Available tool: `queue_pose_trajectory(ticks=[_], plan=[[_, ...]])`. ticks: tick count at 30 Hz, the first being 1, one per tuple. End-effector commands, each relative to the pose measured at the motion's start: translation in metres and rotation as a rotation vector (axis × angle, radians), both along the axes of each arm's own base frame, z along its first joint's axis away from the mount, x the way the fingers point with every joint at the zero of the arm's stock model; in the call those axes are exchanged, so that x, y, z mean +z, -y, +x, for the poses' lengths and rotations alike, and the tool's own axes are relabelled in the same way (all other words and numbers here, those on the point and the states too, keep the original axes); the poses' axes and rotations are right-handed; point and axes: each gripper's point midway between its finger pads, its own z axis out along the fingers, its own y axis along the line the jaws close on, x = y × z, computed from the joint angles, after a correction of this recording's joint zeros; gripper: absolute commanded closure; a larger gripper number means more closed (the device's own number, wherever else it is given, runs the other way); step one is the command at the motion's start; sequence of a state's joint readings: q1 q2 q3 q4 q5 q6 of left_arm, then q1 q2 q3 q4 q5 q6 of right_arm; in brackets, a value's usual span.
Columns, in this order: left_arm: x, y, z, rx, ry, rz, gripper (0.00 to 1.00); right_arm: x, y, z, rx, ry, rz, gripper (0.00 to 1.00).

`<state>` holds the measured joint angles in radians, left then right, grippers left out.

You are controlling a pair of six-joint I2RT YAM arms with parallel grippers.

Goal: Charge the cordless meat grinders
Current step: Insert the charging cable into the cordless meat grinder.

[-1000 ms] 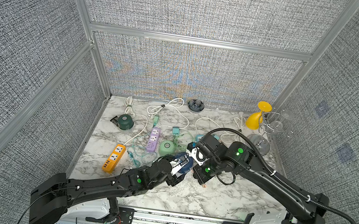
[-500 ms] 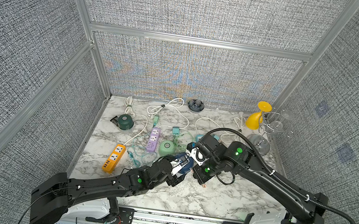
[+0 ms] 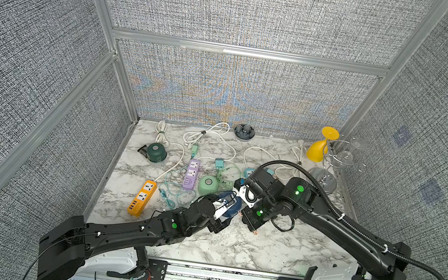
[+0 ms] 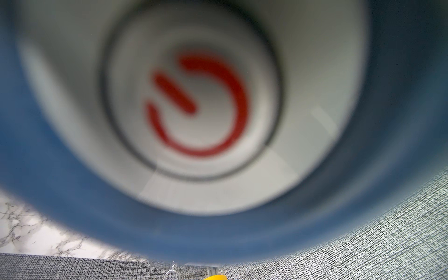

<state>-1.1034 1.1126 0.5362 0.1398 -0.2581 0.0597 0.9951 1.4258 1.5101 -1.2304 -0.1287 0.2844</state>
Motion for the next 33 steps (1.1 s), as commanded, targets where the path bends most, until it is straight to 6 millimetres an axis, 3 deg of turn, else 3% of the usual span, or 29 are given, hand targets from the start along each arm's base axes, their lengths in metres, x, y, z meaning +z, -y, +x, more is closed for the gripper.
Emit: queue_pose_trajectory(ticks=[1,33], plan=[[0.0096,0.0058,0.0013,-0.007,0.011,-0.038,0.36,-0.0030,0.0028,-0.0013,0.008,-0.004,-0.020,1.00],[0.0055,0.0103,-0.0017,-0.031,-0.013,-0.023,0.38,-0.0042,0.0018,0.0033,0.012,0.014,-0.034,1.00]])
